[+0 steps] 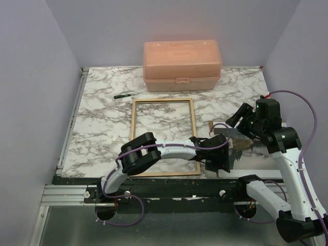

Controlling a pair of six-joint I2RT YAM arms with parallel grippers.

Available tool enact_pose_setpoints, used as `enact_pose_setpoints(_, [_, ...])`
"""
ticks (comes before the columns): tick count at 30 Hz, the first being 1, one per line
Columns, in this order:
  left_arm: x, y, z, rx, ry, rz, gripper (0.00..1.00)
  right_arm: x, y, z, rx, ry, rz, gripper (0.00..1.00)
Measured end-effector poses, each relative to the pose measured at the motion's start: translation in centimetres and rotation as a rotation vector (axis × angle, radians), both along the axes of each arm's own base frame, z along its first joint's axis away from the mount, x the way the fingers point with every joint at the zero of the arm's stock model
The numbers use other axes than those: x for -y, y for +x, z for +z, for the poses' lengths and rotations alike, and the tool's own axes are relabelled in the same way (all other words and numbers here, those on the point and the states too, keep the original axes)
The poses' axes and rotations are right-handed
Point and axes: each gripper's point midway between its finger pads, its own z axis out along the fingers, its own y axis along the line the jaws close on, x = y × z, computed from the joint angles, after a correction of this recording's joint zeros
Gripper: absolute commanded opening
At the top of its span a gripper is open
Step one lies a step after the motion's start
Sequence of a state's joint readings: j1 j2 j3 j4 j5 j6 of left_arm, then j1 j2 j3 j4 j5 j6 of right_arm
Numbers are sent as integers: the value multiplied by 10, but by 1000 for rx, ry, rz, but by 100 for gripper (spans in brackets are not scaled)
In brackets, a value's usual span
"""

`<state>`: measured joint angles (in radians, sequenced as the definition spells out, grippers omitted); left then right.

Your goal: Put the photo into the frame

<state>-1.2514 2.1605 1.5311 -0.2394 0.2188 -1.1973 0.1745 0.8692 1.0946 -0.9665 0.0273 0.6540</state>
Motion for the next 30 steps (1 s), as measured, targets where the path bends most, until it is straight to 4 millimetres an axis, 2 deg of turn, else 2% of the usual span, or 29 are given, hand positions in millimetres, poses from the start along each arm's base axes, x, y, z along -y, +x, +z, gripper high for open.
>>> enact_pose_setpoints(4, [-5, -1, 0, -1, -3, 2, 61, 0, 0, 0, 0, 0, 0, 69])
enact_pose_setpoints(11, [-2, 0, 0, -2, 8, -2, 61, -4, -1, -3, -7, 14, 15, 69])
enact_pose_setpoints(21, [17, 0, 3, -42, -50, -21, 61, -4, -1, -2, -4, 16, 17, 69])
enact_pose_setpoints(30, [44, 2, 7, -72, -135, -15, 61, -4, -2, -1, 2, 16, 17, 69])
